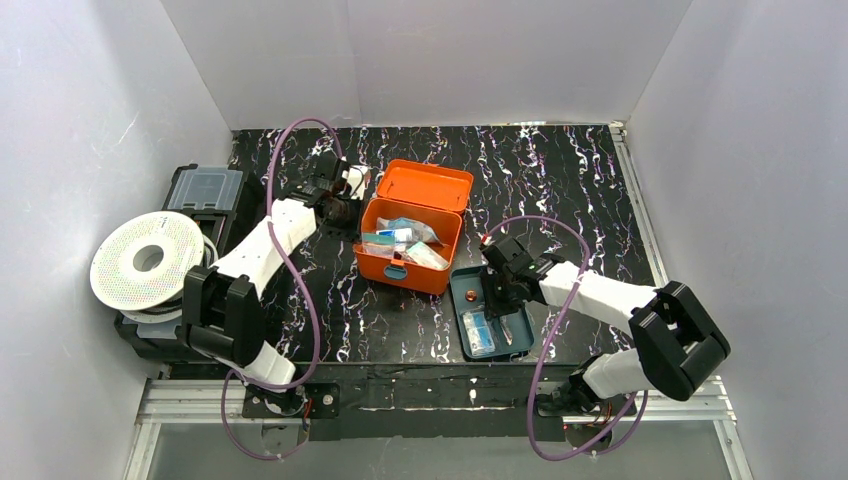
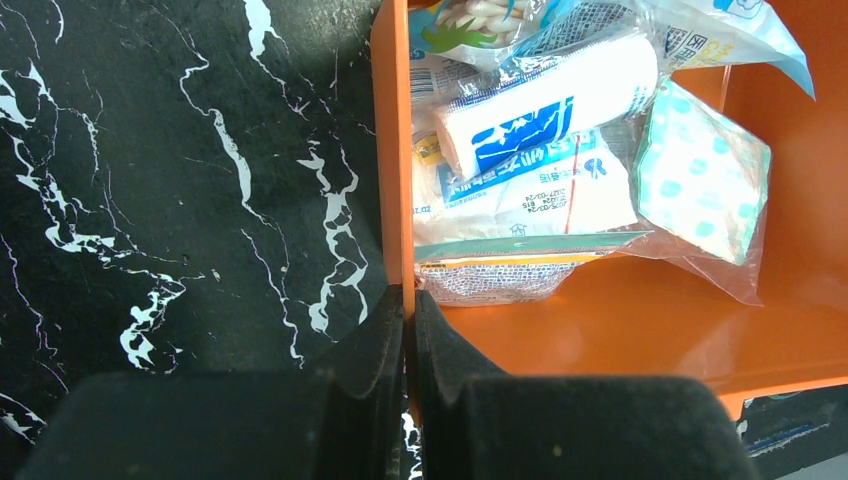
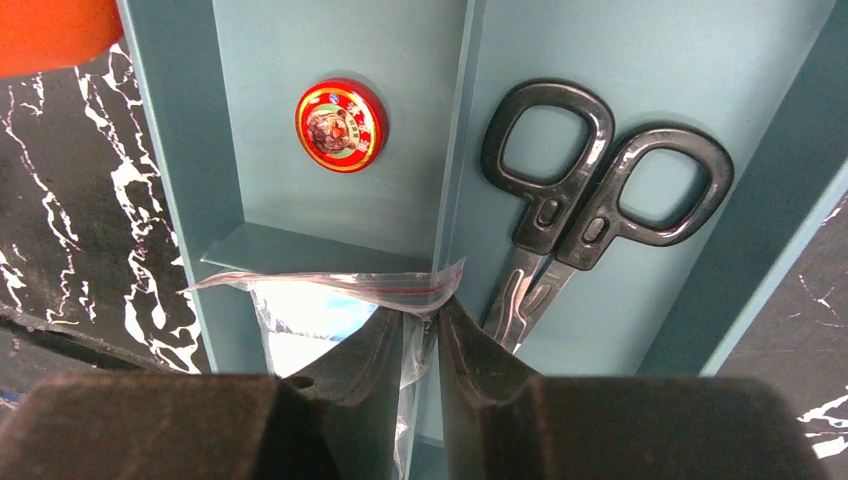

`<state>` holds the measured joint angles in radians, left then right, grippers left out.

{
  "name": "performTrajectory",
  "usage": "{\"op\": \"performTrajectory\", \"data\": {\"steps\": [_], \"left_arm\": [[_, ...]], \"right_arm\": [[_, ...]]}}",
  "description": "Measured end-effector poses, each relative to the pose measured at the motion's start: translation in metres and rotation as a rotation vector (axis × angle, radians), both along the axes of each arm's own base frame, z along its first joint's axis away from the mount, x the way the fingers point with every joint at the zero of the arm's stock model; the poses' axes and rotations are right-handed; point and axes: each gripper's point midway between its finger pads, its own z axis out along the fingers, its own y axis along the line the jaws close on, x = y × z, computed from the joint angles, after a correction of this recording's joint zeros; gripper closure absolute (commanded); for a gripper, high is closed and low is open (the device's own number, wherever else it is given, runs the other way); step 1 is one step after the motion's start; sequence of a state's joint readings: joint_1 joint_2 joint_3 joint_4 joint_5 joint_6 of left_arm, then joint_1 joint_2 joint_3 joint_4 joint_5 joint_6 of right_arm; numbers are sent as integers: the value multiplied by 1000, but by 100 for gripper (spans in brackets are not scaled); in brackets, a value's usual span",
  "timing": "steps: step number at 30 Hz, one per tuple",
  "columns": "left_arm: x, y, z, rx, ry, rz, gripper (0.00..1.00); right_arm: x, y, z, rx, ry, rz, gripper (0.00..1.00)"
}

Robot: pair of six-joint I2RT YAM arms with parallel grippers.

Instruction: Organize the medicine kit

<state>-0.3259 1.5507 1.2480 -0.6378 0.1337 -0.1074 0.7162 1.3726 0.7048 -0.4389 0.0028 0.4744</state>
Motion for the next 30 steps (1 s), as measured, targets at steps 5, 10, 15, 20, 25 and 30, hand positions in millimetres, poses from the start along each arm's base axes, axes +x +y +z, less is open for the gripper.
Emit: {"op": "performTrajectory", "data": {"steps": [5, 10, 15, 20, 25, 30], "left_arm": [[-7, 0, 1, 5, -8, -7, 100], [-16, 0, 4, 9, -24, -15, 100], [-28, 2, 5, 9, -26, -18, 100], [-38, 2, 6, 5, -29, -29, 100], [-51, -4, 5, 4, -16, -61, 100], [-59, -7, 5, -4, -11, -83, 100]], "right_arm": [[0, -2, -3, -33, -13, -4, 89], [0, -3, -4, -59, -31, -13, 99], [0, -3, -4, -66, -43, -18, 99], [-4, -8, 0, -40, -82, -30, 99], [-14, -19, 19, -13, -117, -42, 99], [-21, -29, 41, 23, -160, -56, 99]]}}
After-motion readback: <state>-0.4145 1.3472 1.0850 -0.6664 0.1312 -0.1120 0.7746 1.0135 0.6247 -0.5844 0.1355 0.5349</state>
